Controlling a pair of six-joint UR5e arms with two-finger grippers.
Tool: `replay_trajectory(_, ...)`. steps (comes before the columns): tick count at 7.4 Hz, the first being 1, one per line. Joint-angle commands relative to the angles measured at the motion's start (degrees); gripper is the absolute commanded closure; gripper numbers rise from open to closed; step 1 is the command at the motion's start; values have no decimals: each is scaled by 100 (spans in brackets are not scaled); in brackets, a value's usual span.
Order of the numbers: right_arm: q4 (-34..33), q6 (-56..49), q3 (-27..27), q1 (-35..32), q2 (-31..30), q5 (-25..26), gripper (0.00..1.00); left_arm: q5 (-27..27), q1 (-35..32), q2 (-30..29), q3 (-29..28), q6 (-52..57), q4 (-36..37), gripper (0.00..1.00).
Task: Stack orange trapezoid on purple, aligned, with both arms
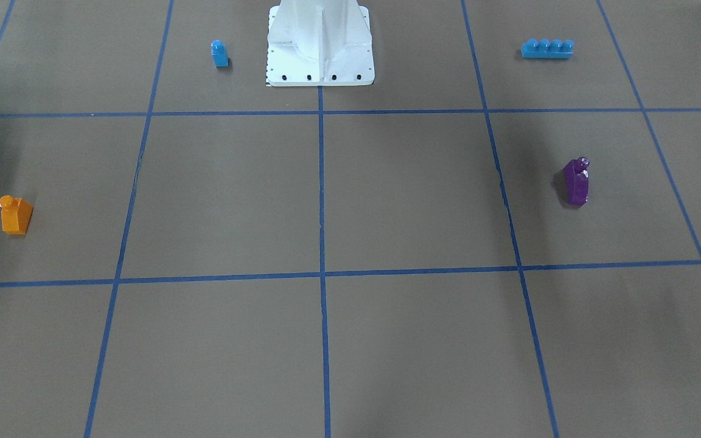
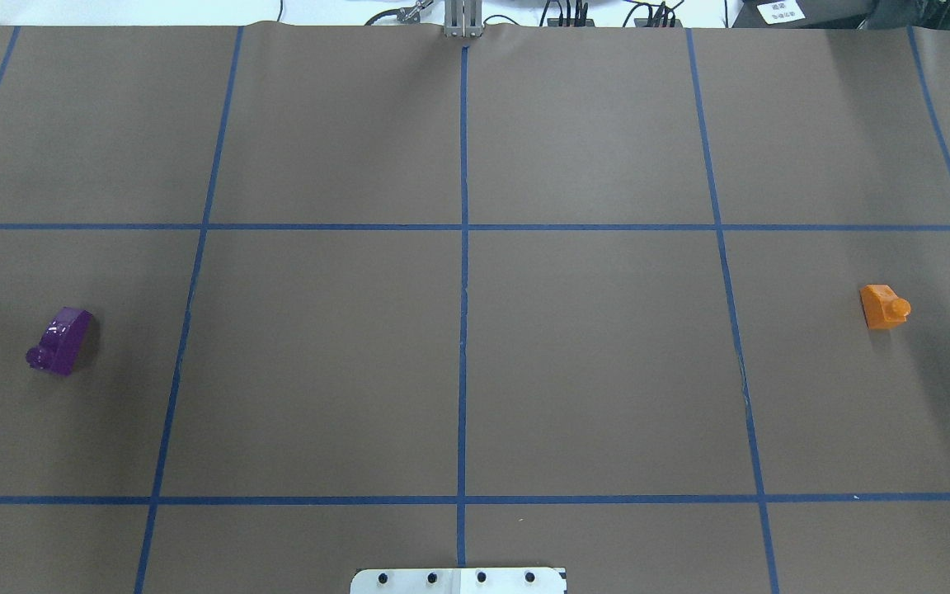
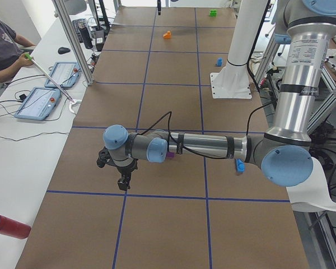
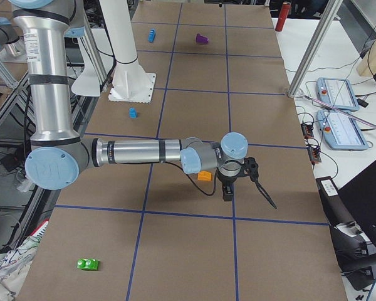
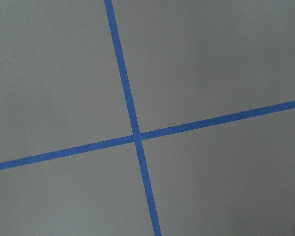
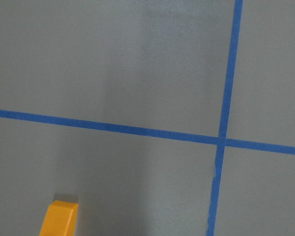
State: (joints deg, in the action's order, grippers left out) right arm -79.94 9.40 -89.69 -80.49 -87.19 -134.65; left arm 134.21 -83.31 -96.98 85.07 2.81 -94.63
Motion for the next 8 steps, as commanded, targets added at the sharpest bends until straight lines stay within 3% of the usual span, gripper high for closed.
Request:
replay_trajectory(1, 5, -8, -22, 7, 0, 0, 0, -9, 7, -14, 1, -52, 6, 0)
replay_trajectory(5, 5, -8, -48, 147, 26, -9, 0, 62, 33, 48, 132, -70, -29, 0)
replay_trajectory(8, 364, 0, 13, 306, -8, 9, 0, 648, 462, 109, 237, -1068, -853, 0)
